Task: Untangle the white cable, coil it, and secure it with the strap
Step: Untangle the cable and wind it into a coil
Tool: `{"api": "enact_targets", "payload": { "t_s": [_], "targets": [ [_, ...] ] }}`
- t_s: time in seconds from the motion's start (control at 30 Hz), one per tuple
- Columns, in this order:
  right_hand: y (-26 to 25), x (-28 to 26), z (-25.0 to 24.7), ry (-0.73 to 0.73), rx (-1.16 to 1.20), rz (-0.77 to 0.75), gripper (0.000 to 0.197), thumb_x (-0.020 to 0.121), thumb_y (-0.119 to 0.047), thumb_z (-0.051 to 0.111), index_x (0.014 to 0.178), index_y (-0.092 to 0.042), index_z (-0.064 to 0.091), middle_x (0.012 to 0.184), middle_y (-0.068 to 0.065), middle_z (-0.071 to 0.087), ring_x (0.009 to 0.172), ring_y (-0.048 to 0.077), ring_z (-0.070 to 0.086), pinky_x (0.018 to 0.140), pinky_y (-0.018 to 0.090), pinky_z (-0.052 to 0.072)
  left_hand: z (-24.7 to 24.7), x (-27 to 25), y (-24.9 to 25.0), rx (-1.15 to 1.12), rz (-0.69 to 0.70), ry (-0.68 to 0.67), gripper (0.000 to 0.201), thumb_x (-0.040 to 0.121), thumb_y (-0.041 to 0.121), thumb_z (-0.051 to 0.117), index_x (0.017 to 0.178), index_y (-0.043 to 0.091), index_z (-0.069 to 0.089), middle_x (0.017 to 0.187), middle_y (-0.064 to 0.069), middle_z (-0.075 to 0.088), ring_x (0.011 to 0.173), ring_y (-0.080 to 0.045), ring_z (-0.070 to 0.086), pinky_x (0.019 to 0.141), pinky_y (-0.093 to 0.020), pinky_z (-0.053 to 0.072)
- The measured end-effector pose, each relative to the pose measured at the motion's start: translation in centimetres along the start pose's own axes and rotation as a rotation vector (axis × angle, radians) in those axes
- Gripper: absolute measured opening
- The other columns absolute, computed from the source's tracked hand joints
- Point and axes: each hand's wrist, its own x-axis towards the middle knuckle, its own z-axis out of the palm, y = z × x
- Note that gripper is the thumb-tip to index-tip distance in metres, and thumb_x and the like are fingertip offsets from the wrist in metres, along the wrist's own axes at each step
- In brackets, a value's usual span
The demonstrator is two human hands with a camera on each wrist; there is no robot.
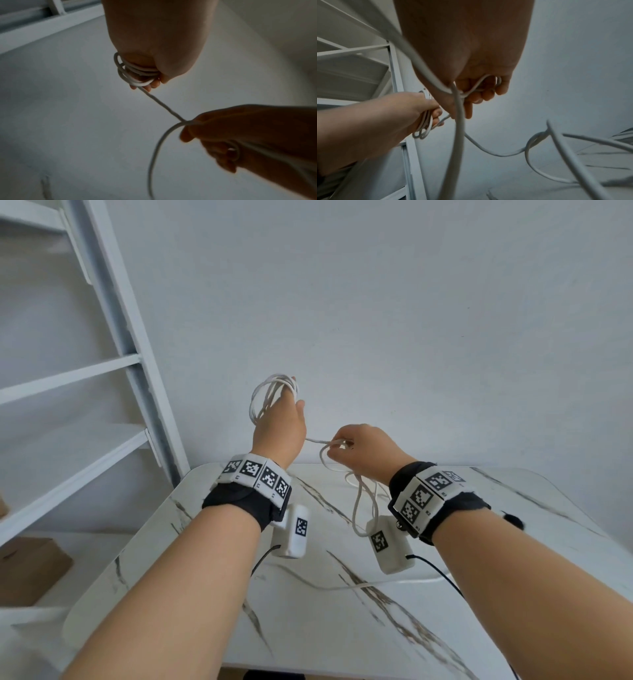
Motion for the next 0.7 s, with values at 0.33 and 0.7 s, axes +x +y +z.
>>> {"api": "enact_targets", "payload": {
  "t_s": [0.33,0.7],
  "targets": [
    [1.1,0.3,0.0,0.249,0.126,-0.066,0.014,0.089,-0.020,0.063,0.091,-0.015,0.076,0.085,-0.003,0.057,0.085,0.014,0.060,0.076,0.020,0.042,0.5,-0.4,-0.7,0.322,0.004,-0.239,0.028,0.103,0.024,0.032,0.121,0.007,0.045,0.115,-0.015,0.061,0.107,-0.035,0.058,0.084,-0.038,0.044],
    [1.5,0.4,-0.1,0.458,0.229,-0.122,0.008,0.084,-0.019,0.073,0.089,-0.016,0.078,0.086,-0.004,0.064,0.073,-0.005,0.056,0.070,0.008,0.040,0.9,0.1,-0.9,0.261,-0.078,-0.450,0.042,0.091,0.041,0.051,0.122,0.014,0.043,0.115,-0.005,0.057,0.112,-0.029,0.055,0.095,-0.042,0.045]
  ]
}}
